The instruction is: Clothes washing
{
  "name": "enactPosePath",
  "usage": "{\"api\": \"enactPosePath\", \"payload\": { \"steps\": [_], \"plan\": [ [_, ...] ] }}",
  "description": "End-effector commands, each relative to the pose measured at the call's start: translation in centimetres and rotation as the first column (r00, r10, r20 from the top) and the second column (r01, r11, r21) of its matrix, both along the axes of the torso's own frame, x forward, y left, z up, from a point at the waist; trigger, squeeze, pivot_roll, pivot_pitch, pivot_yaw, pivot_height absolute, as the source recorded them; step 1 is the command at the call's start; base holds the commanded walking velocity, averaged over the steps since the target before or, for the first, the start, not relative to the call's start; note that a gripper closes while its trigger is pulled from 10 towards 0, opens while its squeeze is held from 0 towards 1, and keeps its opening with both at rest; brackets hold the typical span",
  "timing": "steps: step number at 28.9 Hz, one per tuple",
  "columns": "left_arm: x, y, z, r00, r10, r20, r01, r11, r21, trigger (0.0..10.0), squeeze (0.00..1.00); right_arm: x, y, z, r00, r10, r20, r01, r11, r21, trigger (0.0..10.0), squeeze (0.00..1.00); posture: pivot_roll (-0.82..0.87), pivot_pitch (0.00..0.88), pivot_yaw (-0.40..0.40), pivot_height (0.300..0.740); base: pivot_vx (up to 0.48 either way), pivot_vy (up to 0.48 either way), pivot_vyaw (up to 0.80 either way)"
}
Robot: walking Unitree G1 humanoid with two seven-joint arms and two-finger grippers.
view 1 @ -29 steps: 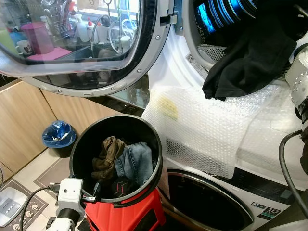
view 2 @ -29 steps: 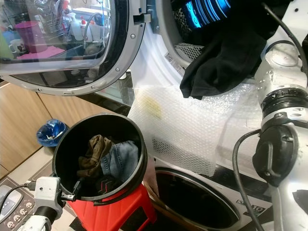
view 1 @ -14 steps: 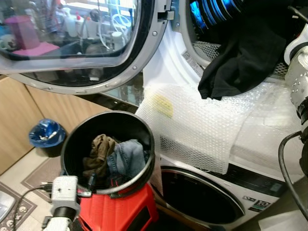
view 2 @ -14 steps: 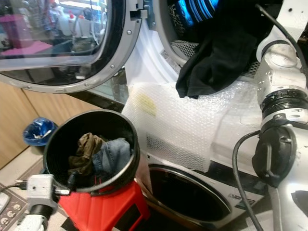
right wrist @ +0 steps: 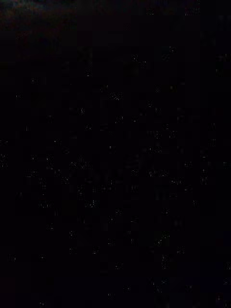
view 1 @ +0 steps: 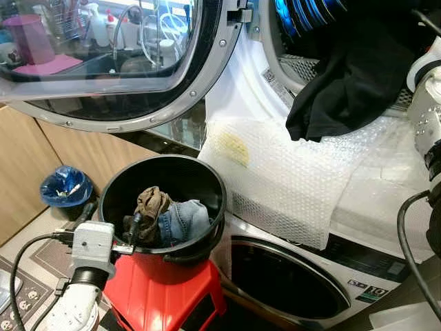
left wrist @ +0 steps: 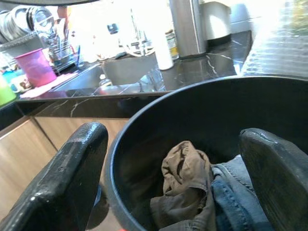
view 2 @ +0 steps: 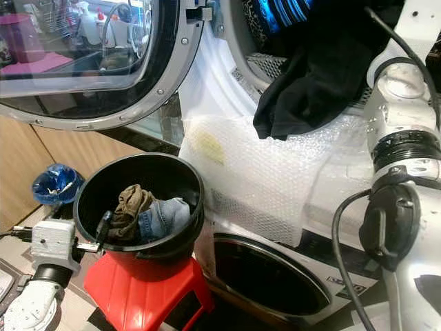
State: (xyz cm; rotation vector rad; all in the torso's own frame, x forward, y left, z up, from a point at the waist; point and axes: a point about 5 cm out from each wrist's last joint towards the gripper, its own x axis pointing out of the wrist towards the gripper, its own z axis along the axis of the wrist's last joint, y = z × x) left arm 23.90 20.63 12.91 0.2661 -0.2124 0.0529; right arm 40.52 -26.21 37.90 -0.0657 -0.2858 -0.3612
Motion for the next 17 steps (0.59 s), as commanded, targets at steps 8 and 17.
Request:
{"api": "enactPosePath", "payload": {
  "steps": [8,17],
  "plan": [
    [0.0,-0.2,-0.2,0.999,-0.005,-0.035,0.005,1.0,-0.006,10.0,0.0,-0.6,-1.6,0.0,0.999,0.034,0.033,-0.035,0.999,0.023,10.0,0.0,0.08,0.155,0.005,0.74,0.0,0.0,0.0],
    [0.2,0.2,0.8,1.0,0.02,0.003,-0.02,1.0,0.006,10.0,0.0,-0.6,-0.5,0.6,0.983,0.146,0.112,-0.153,0.987,0.055,10.0,0.0,0.07,0.153,0.015,0.74,0.0,0.0,0.0]
  ]
}}
